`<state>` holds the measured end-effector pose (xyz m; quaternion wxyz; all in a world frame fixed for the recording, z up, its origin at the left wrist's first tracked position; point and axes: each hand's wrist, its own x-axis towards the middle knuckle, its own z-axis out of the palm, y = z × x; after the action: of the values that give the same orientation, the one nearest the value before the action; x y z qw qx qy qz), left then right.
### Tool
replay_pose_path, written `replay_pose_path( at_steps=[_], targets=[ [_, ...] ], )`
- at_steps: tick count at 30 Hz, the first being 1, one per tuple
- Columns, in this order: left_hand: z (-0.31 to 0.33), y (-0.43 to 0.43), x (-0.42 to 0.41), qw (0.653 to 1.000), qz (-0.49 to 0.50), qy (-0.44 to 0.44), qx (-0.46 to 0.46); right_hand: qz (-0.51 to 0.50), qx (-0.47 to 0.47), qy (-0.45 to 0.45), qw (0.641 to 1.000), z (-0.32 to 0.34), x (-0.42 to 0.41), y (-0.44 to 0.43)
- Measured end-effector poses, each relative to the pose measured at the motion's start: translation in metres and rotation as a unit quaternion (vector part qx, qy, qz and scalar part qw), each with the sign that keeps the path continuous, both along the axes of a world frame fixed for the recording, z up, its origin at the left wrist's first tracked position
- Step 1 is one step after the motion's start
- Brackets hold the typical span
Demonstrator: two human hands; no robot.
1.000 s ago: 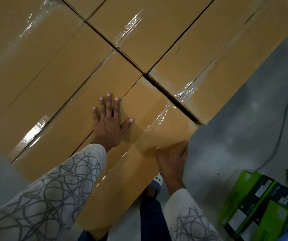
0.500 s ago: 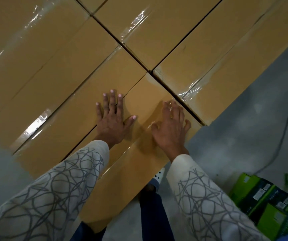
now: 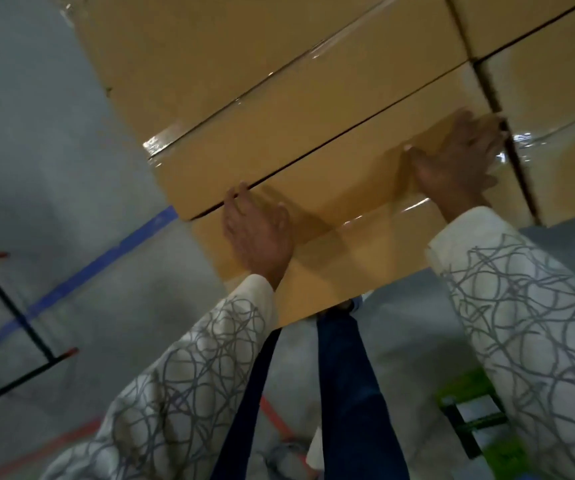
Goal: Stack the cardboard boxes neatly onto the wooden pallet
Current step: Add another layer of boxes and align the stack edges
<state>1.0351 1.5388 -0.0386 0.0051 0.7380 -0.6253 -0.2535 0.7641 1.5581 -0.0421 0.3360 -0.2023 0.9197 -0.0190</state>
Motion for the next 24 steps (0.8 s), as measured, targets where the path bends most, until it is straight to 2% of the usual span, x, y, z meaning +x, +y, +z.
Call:
replay_pose_path(
  at_steps=[2,4,7,10,12,15,19,22,24],
  targets=[
    [0.002,0.010,0.037,0.985,0.168,-0.035,0.030,-0.030,0.001,0.006,1.000,-0.002,0.008,-0.008],
    [0.000,0.016,0.065,0.959,0.272,-0.036,0.067,-0.035,0.008,0.021,0.999,-0.004,0.016,-0.014],
    [-0.012,0.018,0.098,0.938,0.329,0.060,0.085,-0.042,0.024,0.023,0.999,-0.006,0.023,-0.024],
    [-0.016,0.002,0.105,0.885,0.414,0.184,0.111,-0.046,0.027,0.018,0.998,-0.002,0.024,-0.028],
    [-0.016,-0.014,0.105,0.851,0.463,0.226,0.105,-0.035,0.028,0.009,0.999,0.002,0.025,-0.027],
    [-0.012,-0.030,0.102,0.817,0.516,0.240,0.094,-0.016,0.029,-0.009,0.999,0.004,0.027,-0.027],
    [-0.006,-0.038,0.094,0.791,0.546,0.260,0.092,-0.001,0.038,-0.018,0.999,0.002,0.027,-0.024],
    [-0.005,-0.040,0.094,0.792,0.543,0.265,0.093,0.000,0.039,-0.014,0.999,0.000,0.028,-0.022],
    [-0.004,-0.040,0.092,0.805,0.520,0.270,0.092,0.001,0.043,-0.001,0.999,-0.002,0.027,-0.021]
  ],
)
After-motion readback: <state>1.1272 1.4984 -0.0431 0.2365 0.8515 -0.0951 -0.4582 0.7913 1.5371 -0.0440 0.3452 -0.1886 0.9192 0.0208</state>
